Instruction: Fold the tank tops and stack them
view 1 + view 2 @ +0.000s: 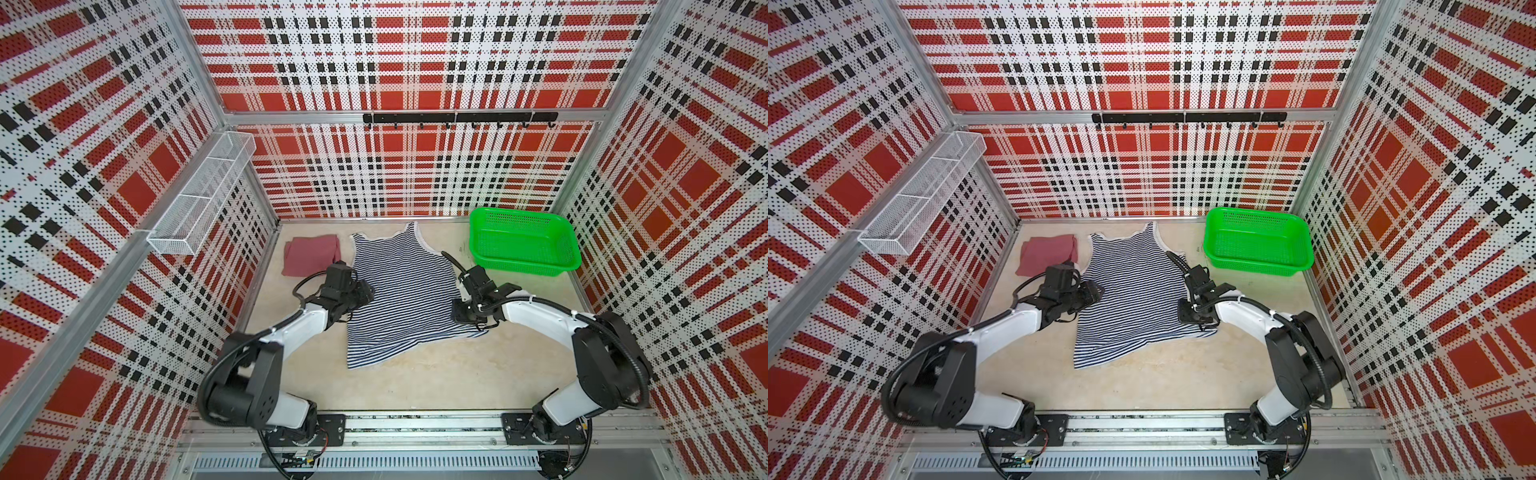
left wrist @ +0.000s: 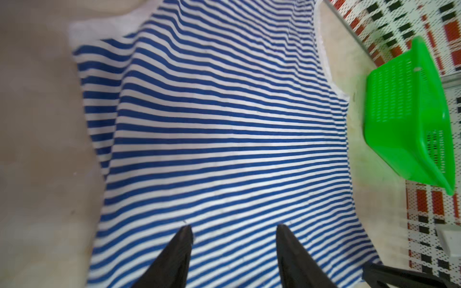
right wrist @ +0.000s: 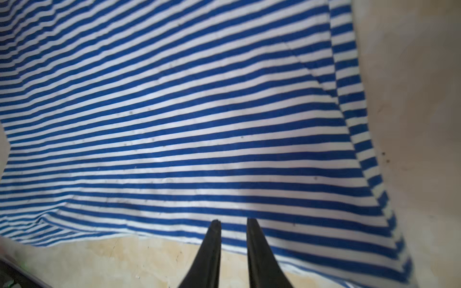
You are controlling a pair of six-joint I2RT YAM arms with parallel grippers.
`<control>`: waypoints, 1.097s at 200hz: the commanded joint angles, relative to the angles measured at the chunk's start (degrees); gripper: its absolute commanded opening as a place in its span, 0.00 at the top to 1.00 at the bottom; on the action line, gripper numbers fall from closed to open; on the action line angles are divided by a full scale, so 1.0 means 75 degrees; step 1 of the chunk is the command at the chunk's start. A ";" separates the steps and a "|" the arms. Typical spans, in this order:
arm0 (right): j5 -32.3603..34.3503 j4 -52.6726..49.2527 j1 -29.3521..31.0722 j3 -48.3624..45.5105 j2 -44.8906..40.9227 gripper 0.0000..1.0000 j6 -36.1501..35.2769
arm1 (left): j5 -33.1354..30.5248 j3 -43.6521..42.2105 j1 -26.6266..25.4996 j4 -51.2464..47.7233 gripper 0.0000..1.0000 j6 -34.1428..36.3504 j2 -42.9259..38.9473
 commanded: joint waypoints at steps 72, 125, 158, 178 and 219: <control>0.1261 0.0591 -0.0686 0.0500 0.1548 0.75 -0.0818 | 0.0320 -0.1573 -0.0283 0.2615 0.47 -0.0693 0.1232; 0.1383 0.0578 -0.1221 0.2339 0.2653 0.74 -0.2012 | -0.1009 -0.4196 -0.2283 0.3052 0.46 -0.3661 -0.1454; -0.0035 0.0426 -0.1290 0.3632 0.2828 0.73 -0.2109 | -0.2525 -0.4339 -0.2774 0.0632 0.44 -0.4330 -0.4286; -0.0187 -0.0072 -0.1286 0.3666 0.2292 0.69 -0.2042 | -0.2882 -0.3664 -0.2042 -0.0549 0.45 -0.3538 -0.5285; 0.0425 -0.1014 -0.1152 0.2195 0.0546 0.74 -0.1855 | -0.1796 -0.1956 -0.0727 -0.0162 0.45 -0.1604 -0.3526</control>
